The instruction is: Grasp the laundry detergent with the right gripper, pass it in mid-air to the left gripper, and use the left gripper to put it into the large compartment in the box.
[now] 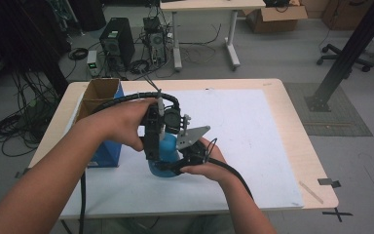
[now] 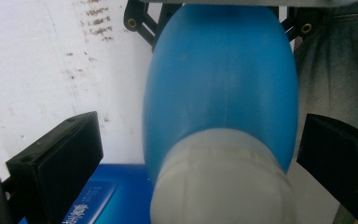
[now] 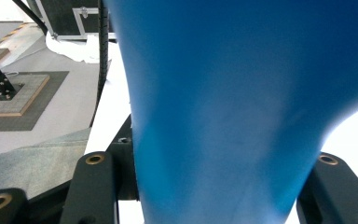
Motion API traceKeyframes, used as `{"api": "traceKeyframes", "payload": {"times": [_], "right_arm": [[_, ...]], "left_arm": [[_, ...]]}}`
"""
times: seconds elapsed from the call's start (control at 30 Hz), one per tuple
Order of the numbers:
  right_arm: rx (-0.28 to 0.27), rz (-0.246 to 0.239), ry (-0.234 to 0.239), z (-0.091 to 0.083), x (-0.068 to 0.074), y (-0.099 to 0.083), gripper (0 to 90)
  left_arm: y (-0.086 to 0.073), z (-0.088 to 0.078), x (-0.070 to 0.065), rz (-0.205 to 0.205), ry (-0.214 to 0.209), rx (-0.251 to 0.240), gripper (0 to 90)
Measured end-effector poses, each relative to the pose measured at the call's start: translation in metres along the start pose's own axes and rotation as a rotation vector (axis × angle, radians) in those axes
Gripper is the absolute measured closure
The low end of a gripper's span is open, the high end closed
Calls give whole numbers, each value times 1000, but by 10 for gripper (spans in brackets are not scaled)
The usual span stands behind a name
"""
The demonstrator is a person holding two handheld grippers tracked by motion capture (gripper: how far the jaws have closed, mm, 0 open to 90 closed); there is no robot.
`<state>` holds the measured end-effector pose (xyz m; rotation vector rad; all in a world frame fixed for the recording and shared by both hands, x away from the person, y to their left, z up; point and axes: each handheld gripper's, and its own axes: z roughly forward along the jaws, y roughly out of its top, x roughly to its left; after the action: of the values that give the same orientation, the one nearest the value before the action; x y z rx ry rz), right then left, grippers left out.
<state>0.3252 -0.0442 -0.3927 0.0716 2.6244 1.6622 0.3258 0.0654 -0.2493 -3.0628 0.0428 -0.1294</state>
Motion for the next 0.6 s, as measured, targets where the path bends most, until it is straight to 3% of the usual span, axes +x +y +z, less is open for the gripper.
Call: {"api": "traceKeyframes", "payload": {"times": [0.6], "right_arm": [[-1, -3, 2, 3, 1, 2, 441]], "left_arm": [[-2, 2, 0, 2, 1, 0, 65]]}}
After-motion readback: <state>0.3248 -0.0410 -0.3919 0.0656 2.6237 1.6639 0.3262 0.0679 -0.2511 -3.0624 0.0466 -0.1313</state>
